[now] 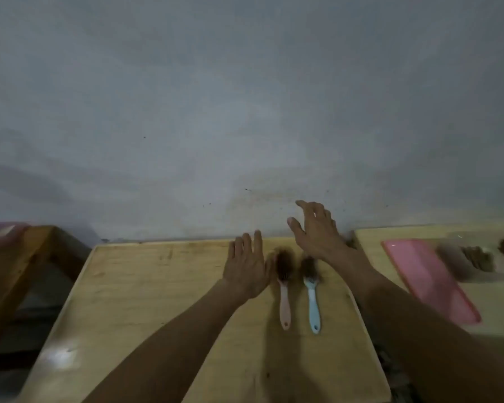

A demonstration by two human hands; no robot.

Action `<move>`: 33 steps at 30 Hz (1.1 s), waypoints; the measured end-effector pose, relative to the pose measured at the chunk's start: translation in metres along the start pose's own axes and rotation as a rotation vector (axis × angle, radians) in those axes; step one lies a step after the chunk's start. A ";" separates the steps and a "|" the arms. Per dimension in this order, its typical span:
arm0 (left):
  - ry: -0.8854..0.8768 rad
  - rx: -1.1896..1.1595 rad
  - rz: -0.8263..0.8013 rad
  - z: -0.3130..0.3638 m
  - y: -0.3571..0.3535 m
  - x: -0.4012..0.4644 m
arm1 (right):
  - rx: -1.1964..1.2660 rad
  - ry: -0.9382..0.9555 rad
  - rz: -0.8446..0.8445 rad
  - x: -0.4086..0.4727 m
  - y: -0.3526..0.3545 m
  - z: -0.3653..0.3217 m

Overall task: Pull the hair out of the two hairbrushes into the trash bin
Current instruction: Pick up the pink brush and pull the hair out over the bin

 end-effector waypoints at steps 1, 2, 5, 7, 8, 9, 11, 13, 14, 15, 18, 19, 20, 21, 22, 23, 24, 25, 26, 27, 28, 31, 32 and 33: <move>0.012 -0.013 -0.054 0.003 -0.012 0.001 | 0.004 -0.007 -0.011 0.002 -0.008 0.007; 0.009 -0.037 -0.085 0.006 -0.024 0.003 | 0.000 -0.005 -0.023 0.004 -0.013 0.012; 0.049 -0.094 -0.148 0.009 -0.068 0.009 | -0.035 -0.027 -0.103 0.009 -0.045 0.035; 0.089 -0.137 -0.155 0.011 -0.089 0.015 | -0.054 -0.034 -0.136 0.016 -0.063 0.045; 0.100 -0.146 -0.151 0.011 -0.098 0.019 | -0.049 -0.034 -0.150 0.021 -0.071 0.048; 0.109 -0.158 -0.140 0.010 -0.108 0.024 | -0.047 -0.035 -0.163 0.026 -0.078 0.052; 0.108 -0.177 -0.117 0.010 -0.126 0.035 | -0.088 -0.026 -0.172 0.041 -0.091 0.059; 0.111 -0.205 -0.105 0.010 -0.138 0.047 | -0.143 -0.029 -0.179 0.057 -0.101 0.065; 0.116 -0.214 -0.094 0.009 -0.142 0.053 | -0.167 -0.043 -0.188 0.066 -0.106 0.067; 0.119 -0.218 -0.086 0.009 -0.144 0.058 | -0.196 -0.064 -0.199 0.073 -0.110 0.069; 0.088 -0.221 -0.079 0.008 -0.148 0.064 | -0.310 -0.118 -0.230 0.091 -0.121 0.076; 0.059 -0.208 -0.075 0.008 -0.148 0.064 | -0.340 -0.131 -0.245 0.095 -0.126 0.077; 0.027 -0.192 -0.068 0.007 -0.149 0.065 | -0.368 -0.135 -0.261 0.098 -0.131 0.078; 0.001 -0.180 -0.058 0.006 -0.150 0.066 | -0.388 -0.135 -0.278 0.100 -0.136 0.078; -0.021 -0.175 -0.050 0.006 -0.152 0.068 | -0.396 -0.134 -0.297 0.100 -0.140 0.076; -0.043 -0.170 -0.044 0.005 -0.155 0.070 | -0.399 -0.136 -0.311 0.100 -0.143 0.075; -0.068 -0.163 -0.032 0.004 -0.157 0.071 | -0.405 -0.135 -0.311 0.099 -0.146 0.073; -0.086 -0.155 -0.013 0.003 -0.158 0.073 | -0.414 -0.123 -0.296 0.100 -0.147 0.071; -0.095 -0.156 0.010 0.001 -0.159 0.075 | -0.417 -0.112 -0.271 0.101 -0.148 0.070; -0.098 -0.168 0.040 -0.001 -0.159 0.075 | -0.410 -0.106 -0.240 0.101 -0.148 0.069; -0.097 -0.188 0.073 -0.004 -0.158 0.075 | -0.396 -0.106 -0.212 0.099 -0.148 0.067; -0.089 -0.288 0.157 -0.012 -0.152 0.060 | -0.347 -0.089 -0.150 0.085 -0.145 0.057; -0.083 -0.338 0.177 -0.016 -0.149 0.051 | -0.334 -0.073 -0.125 0.078 -0.142 0.049; -0.073 -0.391 0.191 -0.020 -0.146 0.040 | -0.316 -0.056 -0.101 0.070 -0.139 0.041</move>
Point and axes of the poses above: each hand's wrist, its own x-axis towards the middle knuckle, its own y-axis out of the back of the hand, z = x × y, the point moved 5 cm from there along x, towards the middle knuckle, and after that the axes turned 4 degrees about -z, right-handed, at the moved point
